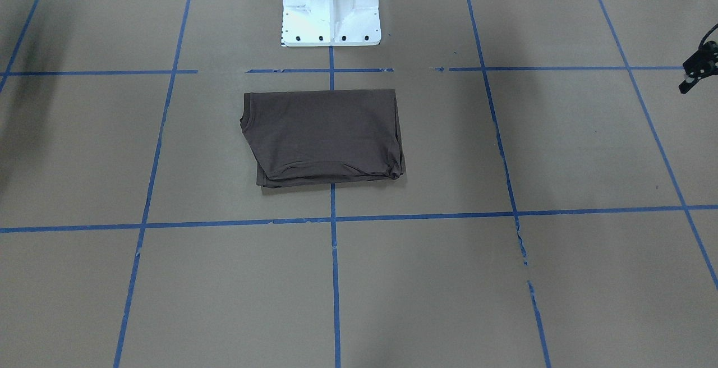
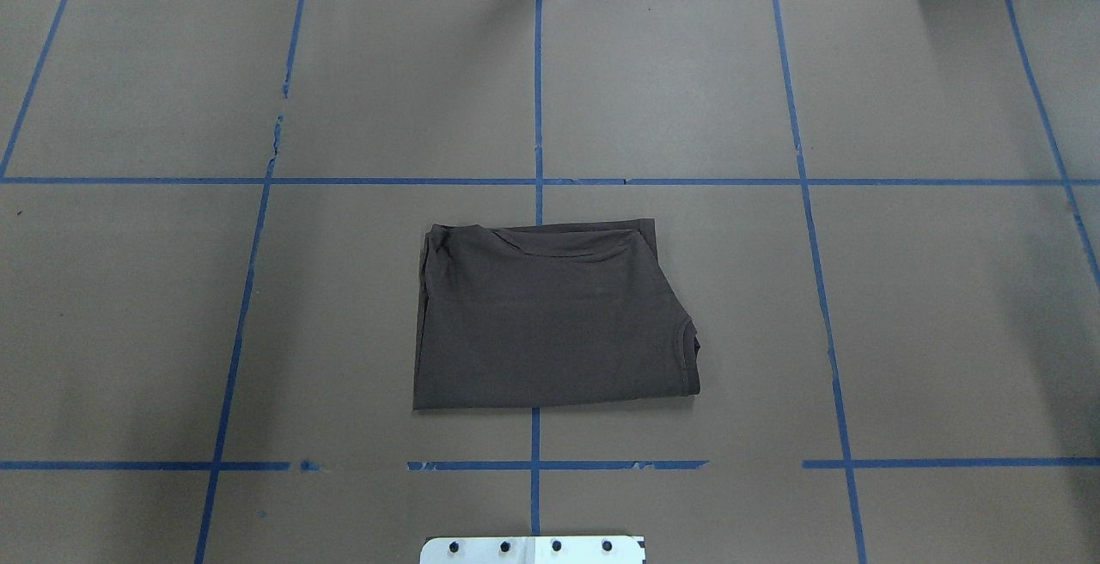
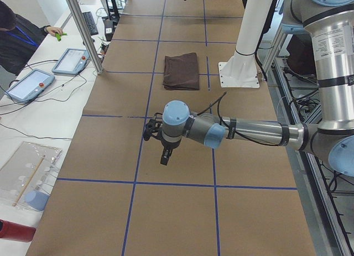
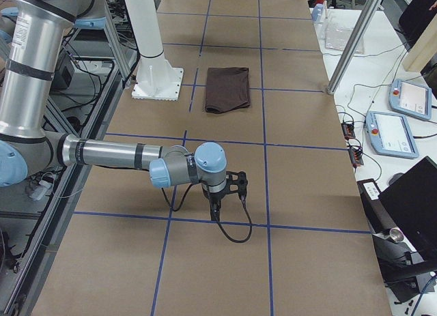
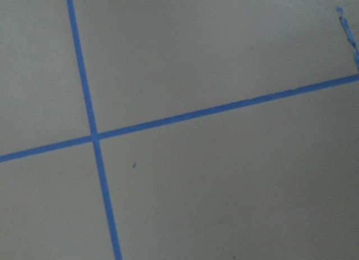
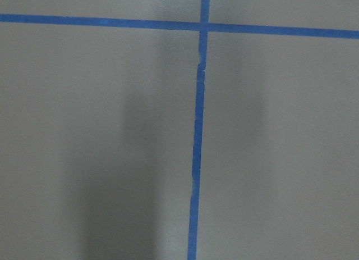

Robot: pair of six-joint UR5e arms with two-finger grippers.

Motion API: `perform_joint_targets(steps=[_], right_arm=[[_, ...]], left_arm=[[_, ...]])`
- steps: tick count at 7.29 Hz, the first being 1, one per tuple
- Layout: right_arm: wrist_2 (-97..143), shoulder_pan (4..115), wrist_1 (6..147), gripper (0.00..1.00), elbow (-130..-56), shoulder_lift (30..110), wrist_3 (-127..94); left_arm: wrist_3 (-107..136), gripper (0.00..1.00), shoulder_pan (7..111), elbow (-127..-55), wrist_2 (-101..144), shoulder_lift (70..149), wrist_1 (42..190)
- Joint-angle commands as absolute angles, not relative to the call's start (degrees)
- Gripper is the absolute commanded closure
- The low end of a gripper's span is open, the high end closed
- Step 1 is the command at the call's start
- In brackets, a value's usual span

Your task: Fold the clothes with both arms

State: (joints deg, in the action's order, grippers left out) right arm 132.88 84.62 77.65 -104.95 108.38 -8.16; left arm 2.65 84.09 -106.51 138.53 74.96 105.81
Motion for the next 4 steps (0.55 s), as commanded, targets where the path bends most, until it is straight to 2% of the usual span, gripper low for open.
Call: perform_joint_targets(steps=[1,3,4], right_arm=[[131.9,88.4,94.7,0.0,-110.1,106.6,2.0],[126.7,90.9,102.9,0.0,-111.4,103.3,6.0],[126.0,90.9,102.9,0.0,-111.2,104.1,5.5]], left_arm=[[-0.8,0.0,87.0,-100.8,141.2,72.7,105.4],[-0.9,0.0,87.4,-99.9,141.0,72.8,102.4],[-0.9,0.0,88.0,-99.9,141.1,72.7,102.0]])
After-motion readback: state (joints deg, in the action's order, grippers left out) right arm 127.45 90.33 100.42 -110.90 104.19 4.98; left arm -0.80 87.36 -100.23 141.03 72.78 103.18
